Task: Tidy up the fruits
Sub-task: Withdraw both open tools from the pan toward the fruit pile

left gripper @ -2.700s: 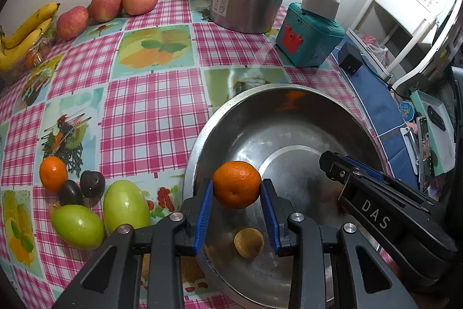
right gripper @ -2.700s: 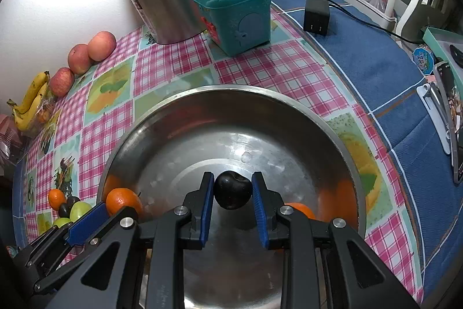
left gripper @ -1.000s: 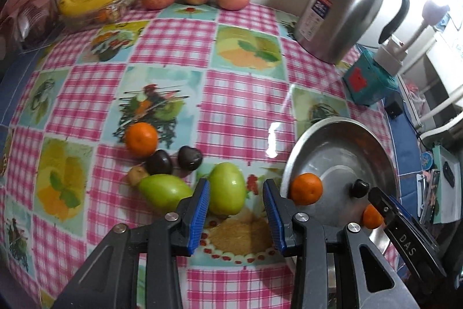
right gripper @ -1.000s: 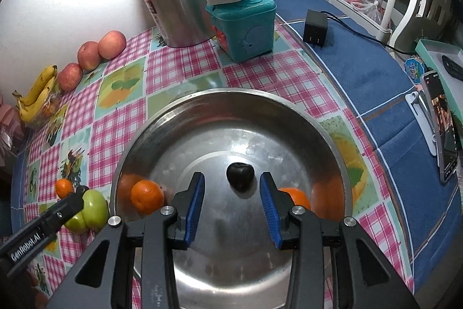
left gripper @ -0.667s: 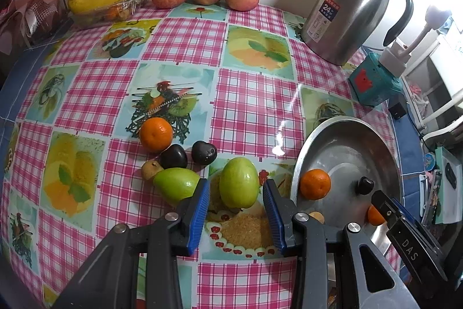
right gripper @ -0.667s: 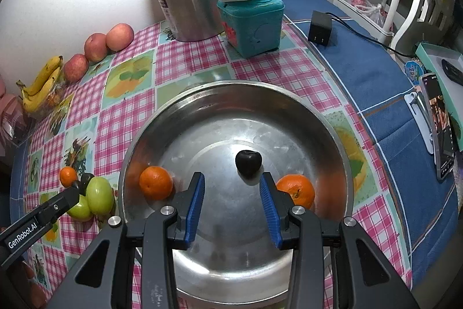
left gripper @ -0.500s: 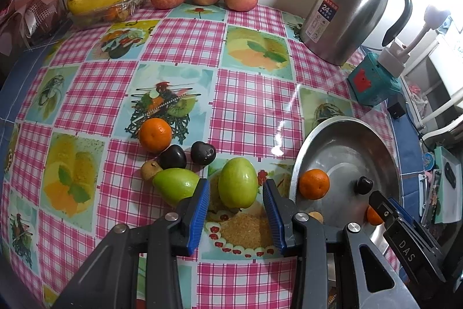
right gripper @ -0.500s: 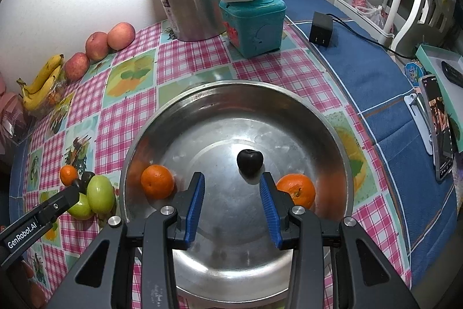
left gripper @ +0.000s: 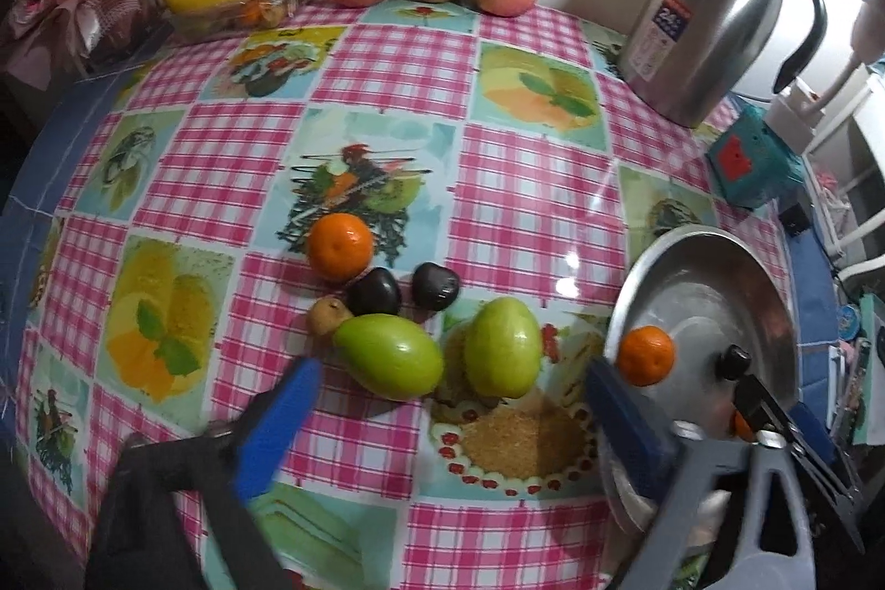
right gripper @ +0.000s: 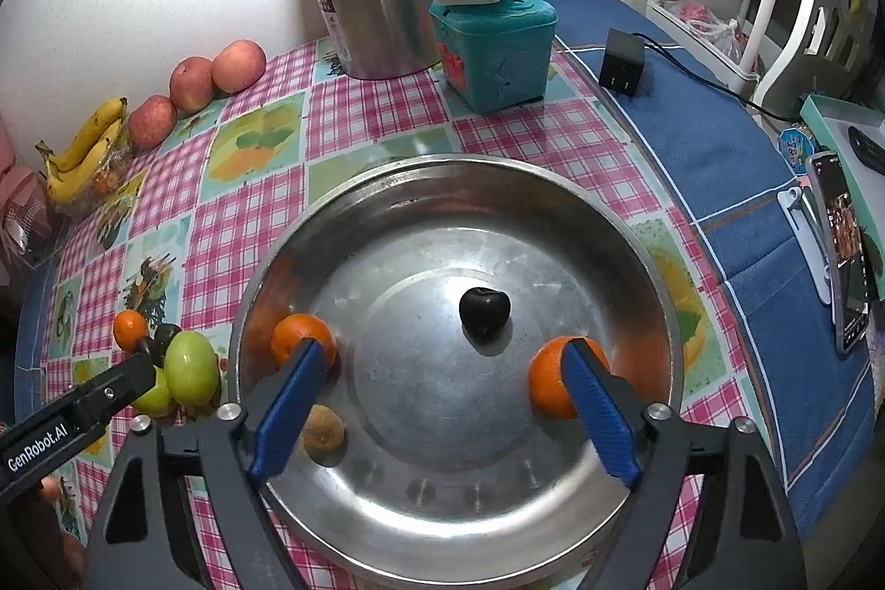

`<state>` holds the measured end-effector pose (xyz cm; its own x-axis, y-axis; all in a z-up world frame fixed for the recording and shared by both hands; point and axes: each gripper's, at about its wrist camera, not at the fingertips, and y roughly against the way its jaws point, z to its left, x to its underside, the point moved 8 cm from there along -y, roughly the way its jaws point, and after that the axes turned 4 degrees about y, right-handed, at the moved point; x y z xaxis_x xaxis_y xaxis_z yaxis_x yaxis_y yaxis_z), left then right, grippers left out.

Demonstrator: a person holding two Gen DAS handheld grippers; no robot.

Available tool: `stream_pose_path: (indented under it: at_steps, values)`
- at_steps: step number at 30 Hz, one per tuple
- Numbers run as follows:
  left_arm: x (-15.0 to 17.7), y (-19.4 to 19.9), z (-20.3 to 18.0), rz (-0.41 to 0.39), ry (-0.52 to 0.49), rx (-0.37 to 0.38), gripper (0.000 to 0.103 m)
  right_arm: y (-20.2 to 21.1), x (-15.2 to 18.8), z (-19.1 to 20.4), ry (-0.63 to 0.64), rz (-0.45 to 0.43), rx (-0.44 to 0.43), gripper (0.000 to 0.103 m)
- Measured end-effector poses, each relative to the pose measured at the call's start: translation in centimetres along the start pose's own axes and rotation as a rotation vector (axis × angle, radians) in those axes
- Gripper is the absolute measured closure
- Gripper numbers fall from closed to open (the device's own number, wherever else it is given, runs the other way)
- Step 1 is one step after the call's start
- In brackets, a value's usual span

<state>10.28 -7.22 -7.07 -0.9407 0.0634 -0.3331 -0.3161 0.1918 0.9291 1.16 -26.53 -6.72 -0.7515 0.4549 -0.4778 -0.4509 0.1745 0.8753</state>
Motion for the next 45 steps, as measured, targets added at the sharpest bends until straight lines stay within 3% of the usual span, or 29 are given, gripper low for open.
stream_pose_path:
  at_steps: [9, 25, 36, 45]
  values:
    - [-0.4, 0.6, 0.7, -0.043, -0.005, -0.03, 0.0, 0.5, -0.3, 0.2, 0.001, -0.033, -0.011, 0.006]
    - [-0.9, 2.5, 0.6, -0.08, -0.032, 0.012, 0.0, 0.6, 0.1, 1.4, 0.032, -0.016, -0.04, 0.005]
    - [-2.4, 3.5, 2.6, -0.114, -0.028, 0.02, 0.0, 0.9, -0.5, 2.3, 0.004, -0.012, -0.034, 0.005]
    - [-4.0, 3.7, 7.1, -0.145, 0.01, -0.05, 0.0, 1.7, -1.5, 5.2, -0.015, -0.014, -0.043, 0.005]
